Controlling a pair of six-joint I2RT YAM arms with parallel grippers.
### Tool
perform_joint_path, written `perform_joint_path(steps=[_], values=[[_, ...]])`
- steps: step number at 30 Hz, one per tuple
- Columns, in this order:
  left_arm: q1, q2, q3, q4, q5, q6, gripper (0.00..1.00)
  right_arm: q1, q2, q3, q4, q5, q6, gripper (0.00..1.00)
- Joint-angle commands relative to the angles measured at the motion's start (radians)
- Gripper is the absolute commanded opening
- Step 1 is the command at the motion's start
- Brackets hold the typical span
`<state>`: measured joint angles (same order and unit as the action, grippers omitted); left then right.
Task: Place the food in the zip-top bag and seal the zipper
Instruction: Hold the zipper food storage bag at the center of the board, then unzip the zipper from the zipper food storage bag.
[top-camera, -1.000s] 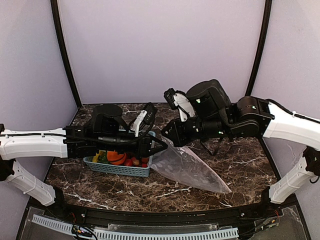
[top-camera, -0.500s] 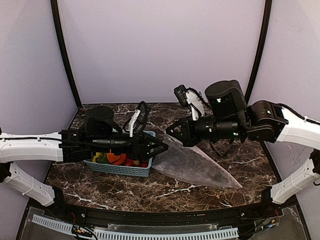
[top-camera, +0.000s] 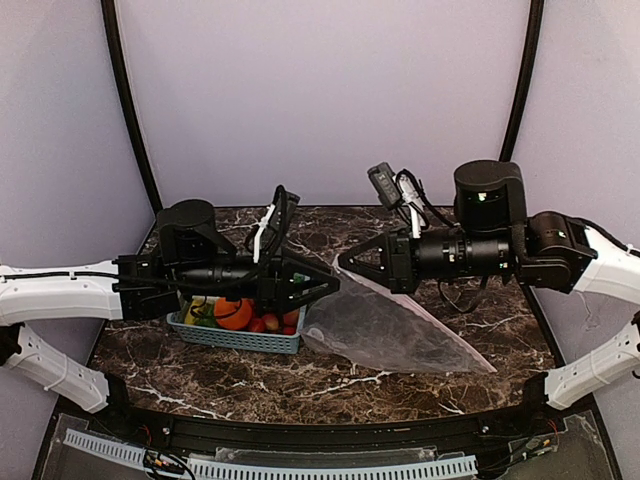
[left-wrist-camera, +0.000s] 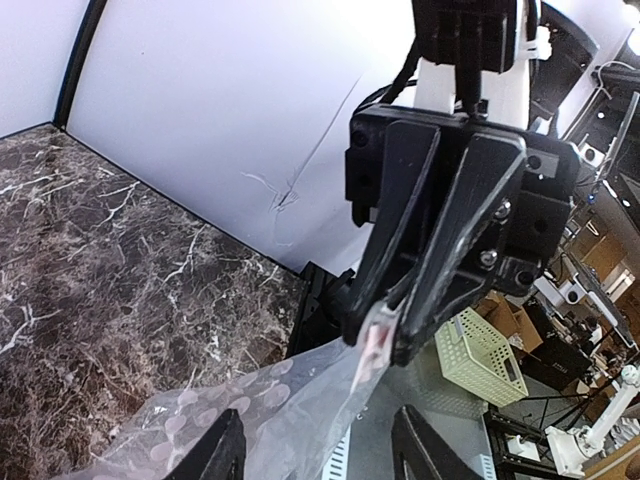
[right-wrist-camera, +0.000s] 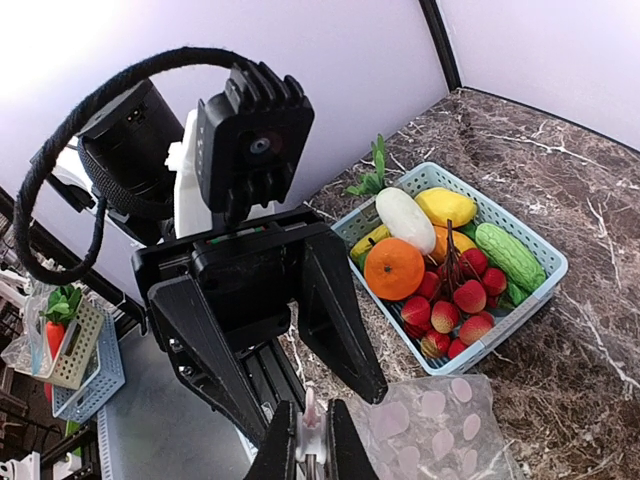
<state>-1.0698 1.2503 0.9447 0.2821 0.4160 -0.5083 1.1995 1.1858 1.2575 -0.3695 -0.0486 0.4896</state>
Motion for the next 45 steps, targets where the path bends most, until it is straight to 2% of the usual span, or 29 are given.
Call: perform_joint_path(steps=[1,4,8,17,23,45], values=[[-0.002,0.019,0.042,0.047,0.07,0.002,0.5,-0.013,-0.014,-0.02,0.058,-0.062,0.009,0.0],[-0.003,0.05,0.074,0.048,0.101,0.002,0.49,-0.015,-0.014,-0.023,0.057,-0.072,0.014,0.0],[-0.002,0.079,0.099,0.052,0.127,0.001,0.32,-0.02,-0.013,-0.022,0.057,-0.074,0.016,0.0],[-0.003,0.084,0.088,0.068,0.121,-0.006,0.17,-0.028,-0.016,-0.024,0.057,-0.078,0.019,0.0],[-0.001,0.078,0.075,0.083,0.108,-0.012,0.01,-0.034,-0.017,-0.029,0.057,-0.085,0.022,0.0],[0.019,0.073,0.066,0.081,0.109,-0.042,0.01,-0.056,-0.047,-0.084,0.057,-0.094,0.035,0.0]])
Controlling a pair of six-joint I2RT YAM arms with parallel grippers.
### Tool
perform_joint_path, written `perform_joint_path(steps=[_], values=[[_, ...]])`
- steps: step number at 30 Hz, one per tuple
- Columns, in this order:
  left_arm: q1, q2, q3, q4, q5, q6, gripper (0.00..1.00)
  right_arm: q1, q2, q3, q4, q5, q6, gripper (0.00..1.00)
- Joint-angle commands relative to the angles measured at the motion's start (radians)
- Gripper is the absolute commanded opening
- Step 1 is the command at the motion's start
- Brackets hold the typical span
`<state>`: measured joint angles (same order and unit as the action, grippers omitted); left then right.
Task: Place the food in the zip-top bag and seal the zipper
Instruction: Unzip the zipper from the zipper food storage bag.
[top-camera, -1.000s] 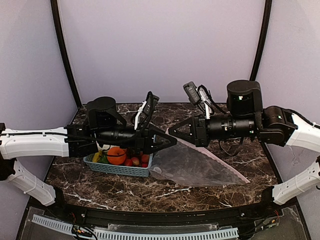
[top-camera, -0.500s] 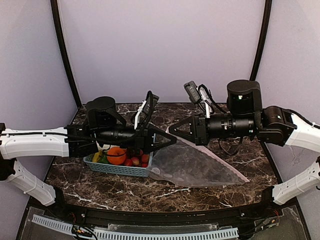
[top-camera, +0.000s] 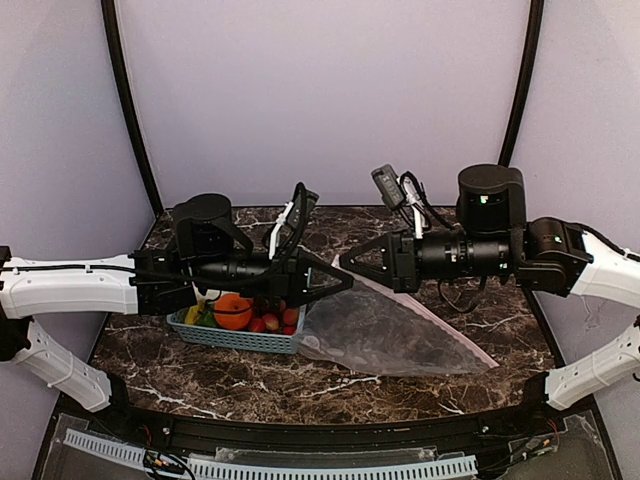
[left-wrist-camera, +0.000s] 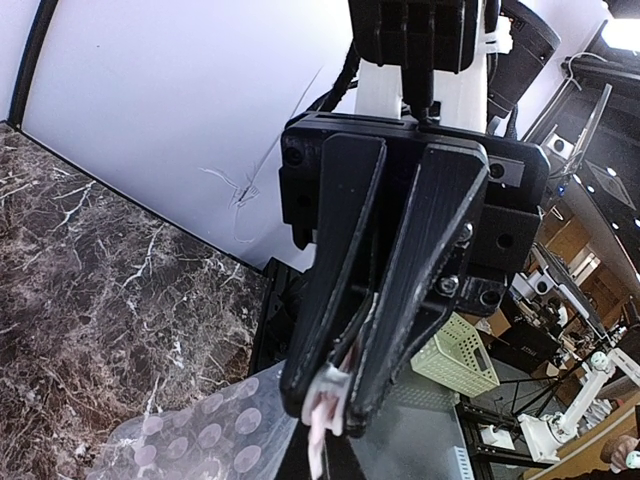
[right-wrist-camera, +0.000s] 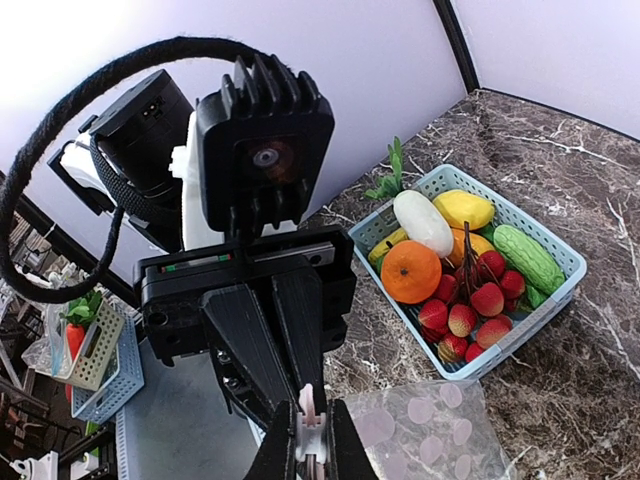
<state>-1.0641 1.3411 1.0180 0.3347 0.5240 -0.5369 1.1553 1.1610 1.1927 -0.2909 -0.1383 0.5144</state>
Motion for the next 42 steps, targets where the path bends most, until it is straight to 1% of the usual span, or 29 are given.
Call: perform_joint_path(steps=[1,19,30,42], values=[[0.016,-0.017,-0.008,0.029,0.003,-0.016,0.01,-0.013,-0.023,-0.02,-0.021,-0.004,0.01,0.0],[0.049,-0.032,-0.036,0.066,0.004,-0.062,0.01,-0.02,-0.035,-0.041,-0.022,0.0,0.021,0.0],[0.077,-0.056,-0.072,0.069,-0.052,-0.091,0.01,-0.022,-0.04,-0.048,-0.023,0.007,0.026,0.0],[0.105,-0.08,-0.116,0.082,-0.07,-0.117,0.01,-0.025,-0.037,-0.048,-0.024,0.009,0.029,0.0]])
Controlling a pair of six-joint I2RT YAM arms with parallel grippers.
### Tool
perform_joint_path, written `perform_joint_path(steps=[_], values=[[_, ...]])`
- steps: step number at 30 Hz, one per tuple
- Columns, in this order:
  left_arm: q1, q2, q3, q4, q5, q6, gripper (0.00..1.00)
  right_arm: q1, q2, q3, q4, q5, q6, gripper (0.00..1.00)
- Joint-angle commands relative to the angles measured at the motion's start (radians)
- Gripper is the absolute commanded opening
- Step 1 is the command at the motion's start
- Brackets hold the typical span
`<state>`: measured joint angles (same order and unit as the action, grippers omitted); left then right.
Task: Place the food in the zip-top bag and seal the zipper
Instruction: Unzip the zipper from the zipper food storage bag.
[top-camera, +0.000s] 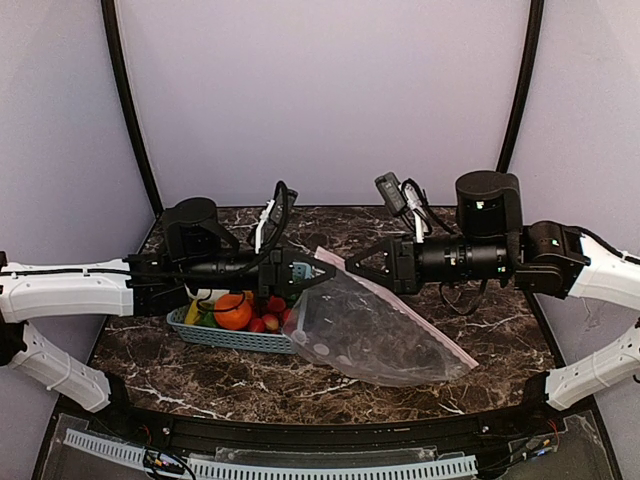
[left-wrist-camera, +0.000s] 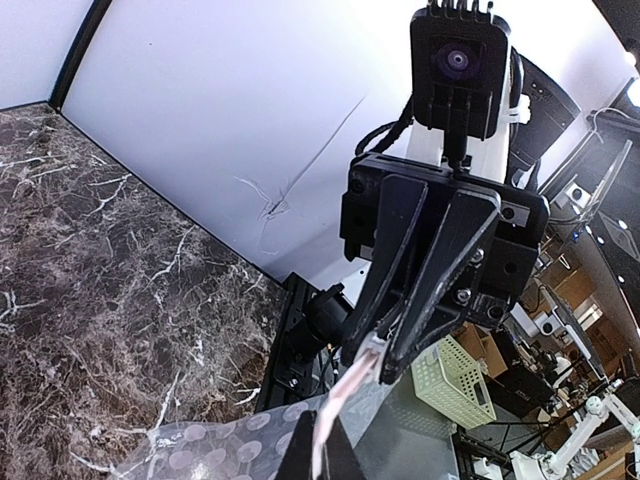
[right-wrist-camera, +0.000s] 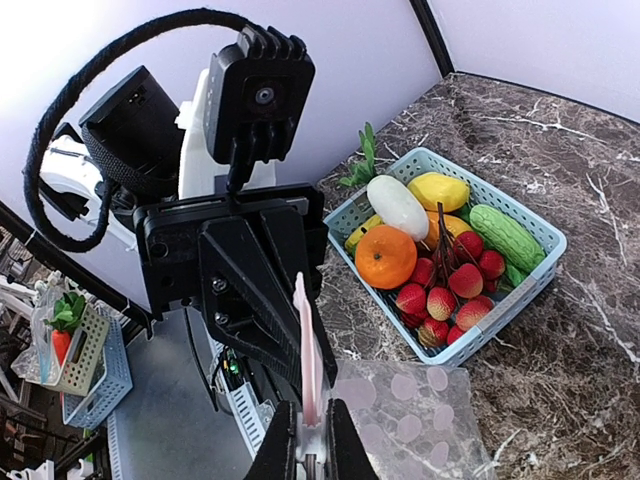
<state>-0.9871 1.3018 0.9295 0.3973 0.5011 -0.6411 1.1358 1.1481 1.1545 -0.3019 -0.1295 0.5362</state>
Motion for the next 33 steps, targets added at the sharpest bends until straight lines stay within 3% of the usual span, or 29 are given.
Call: perform_joint_path(steps=[1,33], values=[[0.03,-0.041,-0.028,0.02,-0.047,-0.013,0.01,-0.005,-0.026,-0.01,-0.011,0.001,0.008,0.0],[0.076,-0.079,-0.079,0.005,-0.095,-0.041,0.01,-0.009,-0.045,-0.03,-0.029,0.014,0.018,0.0]])
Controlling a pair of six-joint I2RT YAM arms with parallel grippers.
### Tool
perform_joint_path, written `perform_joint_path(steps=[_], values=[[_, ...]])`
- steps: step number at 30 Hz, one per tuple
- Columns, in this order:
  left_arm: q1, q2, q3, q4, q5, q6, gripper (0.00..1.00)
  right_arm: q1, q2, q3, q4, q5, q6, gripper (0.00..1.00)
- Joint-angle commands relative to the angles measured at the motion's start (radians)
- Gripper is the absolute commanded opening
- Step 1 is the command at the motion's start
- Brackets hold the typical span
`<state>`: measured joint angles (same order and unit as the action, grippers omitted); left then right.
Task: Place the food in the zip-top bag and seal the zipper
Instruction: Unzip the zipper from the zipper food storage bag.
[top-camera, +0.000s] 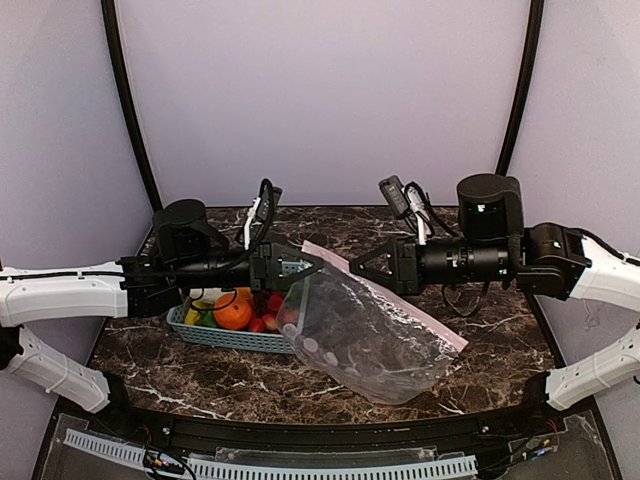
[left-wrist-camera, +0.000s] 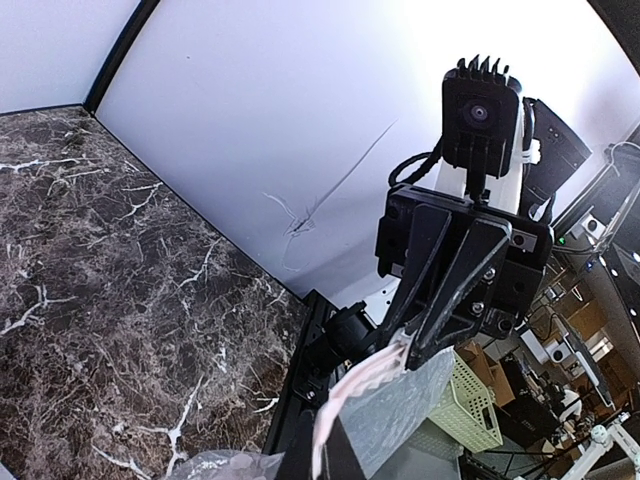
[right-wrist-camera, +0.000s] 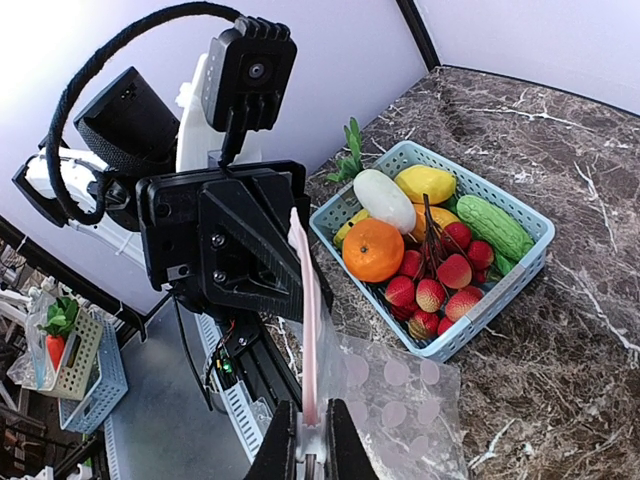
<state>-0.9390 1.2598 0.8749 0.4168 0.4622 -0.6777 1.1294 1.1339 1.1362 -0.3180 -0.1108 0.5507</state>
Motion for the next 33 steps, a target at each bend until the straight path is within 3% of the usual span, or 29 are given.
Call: perform_joint_path(steps=[1,33], values=[[0.029,-0.04,-0.026,-0.018,-0.058,-0.004,0.01,-0.002,-0.031,-0.012,-0.014,-0.004,0.003,0.0],[0.057,-0.091,-0.065,-0.057,-0.1,-0.004,0.01,-0.006,-0.07,-0.044,-0.042,0.02,0.026,0.0]])
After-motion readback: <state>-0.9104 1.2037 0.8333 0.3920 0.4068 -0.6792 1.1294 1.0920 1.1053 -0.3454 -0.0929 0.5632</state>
